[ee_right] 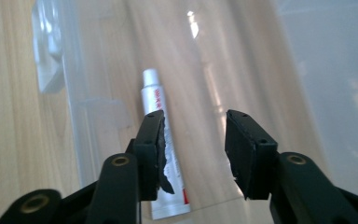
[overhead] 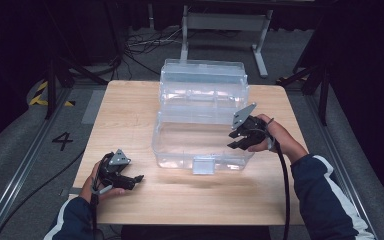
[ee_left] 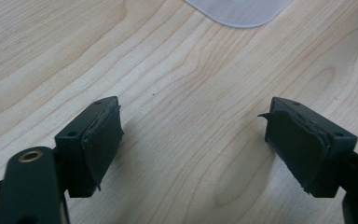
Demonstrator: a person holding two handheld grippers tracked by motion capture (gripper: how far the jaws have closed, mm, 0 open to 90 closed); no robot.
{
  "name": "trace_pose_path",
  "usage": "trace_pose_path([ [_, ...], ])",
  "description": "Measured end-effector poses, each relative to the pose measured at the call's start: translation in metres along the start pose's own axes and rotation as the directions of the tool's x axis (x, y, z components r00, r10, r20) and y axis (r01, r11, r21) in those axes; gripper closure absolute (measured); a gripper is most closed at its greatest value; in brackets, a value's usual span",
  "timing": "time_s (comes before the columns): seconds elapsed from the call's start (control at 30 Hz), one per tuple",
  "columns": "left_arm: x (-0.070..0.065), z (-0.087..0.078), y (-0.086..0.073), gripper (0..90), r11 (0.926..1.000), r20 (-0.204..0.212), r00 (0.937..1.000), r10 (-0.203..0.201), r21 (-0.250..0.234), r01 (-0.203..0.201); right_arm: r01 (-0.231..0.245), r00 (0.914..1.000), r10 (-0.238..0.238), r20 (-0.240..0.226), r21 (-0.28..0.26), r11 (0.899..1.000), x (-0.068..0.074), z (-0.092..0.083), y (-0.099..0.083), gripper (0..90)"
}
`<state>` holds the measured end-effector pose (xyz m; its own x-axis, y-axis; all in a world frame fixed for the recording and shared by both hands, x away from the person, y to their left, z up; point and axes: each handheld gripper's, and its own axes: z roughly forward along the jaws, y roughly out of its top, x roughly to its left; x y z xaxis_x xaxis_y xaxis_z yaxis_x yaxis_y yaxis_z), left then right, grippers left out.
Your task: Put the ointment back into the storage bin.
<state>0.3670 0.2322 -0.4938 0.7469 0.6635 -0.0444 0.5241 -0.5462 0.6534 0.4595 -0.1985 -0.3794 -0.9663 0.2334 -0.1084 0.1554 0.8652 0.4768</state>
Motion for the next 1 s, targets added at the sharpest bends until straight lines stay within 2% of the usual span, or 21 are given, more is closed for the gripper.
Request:
trace_pose_path([
  [0.07,-0.003,-0.002,0.003,19.8,0.9999,0.0,1.0,0.007,-0.009,-0.007,-0.019,0.9996,0.02,0.022,-0.032,0.999,0.0,-0.007,-0.002,57.9],
  [0.13,-0.004,-0.004,0.005,20.1,0.9997,-0.001,1.0,0.003,-0.024,-0.003,-0.013,0.9992,0.015,0.036,-0.047,0.999,0.0,-0.009,-0.003,56.8],
  [0.2,-0.008,-0.009,0.011,20.1,0.999,-0.019,0.9997,0.014,-0.042,-0.014,-0.024,0.9975,0.029,0.064,-0.083,0.996,0.0,-0.017,-0.004,55.7],
  [0.23,-0.011,-0.013,0.015,20.2,0.9978,-0.015,0.9995,0.027,-0.06,-0.027,-0.018,0.9972,0.025,0.07,-0.094,0.995,0.0,-0.02,-0.004,55.2],
  [0.27,-0.012,-0.015,0.017,20.4,0.9969,-0.022,0.999,0.038,-0.068,-0.039,-0.02,0.9941,0.032,0.104,-0.118,0.993,0.0,-0.025,-0.003,54.6],
  [0.33,-0.016,-0.021,0.024,20.8,0.9947,-0.021,0.999,0.04,-0.094,-0.042,-0.022,0.9919,0.039,0.121,-0.139,0.99,-0.001,-0.031,-0.002,53.1],
  [0.4,-0.018,-0.026,0.03,20.6,0.992,-0.038,0.9972,0.065,-0.106,-0.069,-0.024,0.987,0.049,0.153,-0.161,0.987,-0.003,-0.038,-0.001,51.1],
  [0.47,-0.022,-0.031,0.04,20.4,0.9896,-0.043,0.995,0.091,-0.109,-0.095,-0.025,0.9784,0.061,0.197,-0.181,0.983,-0.007,-0.047,0.002,50.5],
  [0.53,-0.026,-0.035,0.048,18.5,0.9871,-0.029,0.9942,0.104,-0.12,-0.107,-0.035,0.9746,0.079,0.21,-0.204,0.978,-0.011,-0.054,0.005,50.2],
  [0.6,-0.03,-0.037,0.056,18.1,0.9836,-0.033,0.9908,0.131,-0.121,-0.134,-0.035,0.9681,0.089,0.234,-0.222,0.974,-0.017,-0.062,0.009,49.0],
  [0.67,-0.033,-0.039,0.061,17.8,0.9817,-0.021,0.9898,0.141,-0.126,-0.143,-0.031,0.9663,0.087,0.242,-0.226,0.974,-0.02,-0.065,0.012,48.5],
  [0.73,-0.036,-0.04,0.068,17.6,0.9783,-0.013,0.9878,0.155,-0.137,-0.155,-0.03,0.9588,0.095,0.268,-0.237,0.971,-0.026,-0.07,0.018,48.4],
  [0.8,-0.038,-0.04,0.075,17.6,0.9759,-0.014,0.9852,0.171,-0.136,-0.171,-0.029,0.9554,0.1,0.278,-0.248,0.968,-0.033,-0.072,0.024,48.4],
  [0.87,-0.04,-0.039,0.082,17.7,0.9723,-0.022,0.9824,0.185,-0.141,-0.186,-0.034,0.9564,0.105,0.273,-0.252,0.967,-0.039,-0.072,0.029,48.4],
  [0.93,-0.042,-0.039,0.089,17.9,0.9689,-0.018,0.9798,0.199,-0.146,-0.2,-0.034,0.9517,0.108,0.287,-0.252,0.967,-0.044,-0.072,0.034,48.3],
  [1.0,-0.044,-0.036,0.095,18.5,0.9663,-0.01,0.9768,0.214,-0.144,-0.213,-0.037,0.952,0.111,0.285,-0.253,0.967,-0.048,-0.072,0.037,48.3],
])
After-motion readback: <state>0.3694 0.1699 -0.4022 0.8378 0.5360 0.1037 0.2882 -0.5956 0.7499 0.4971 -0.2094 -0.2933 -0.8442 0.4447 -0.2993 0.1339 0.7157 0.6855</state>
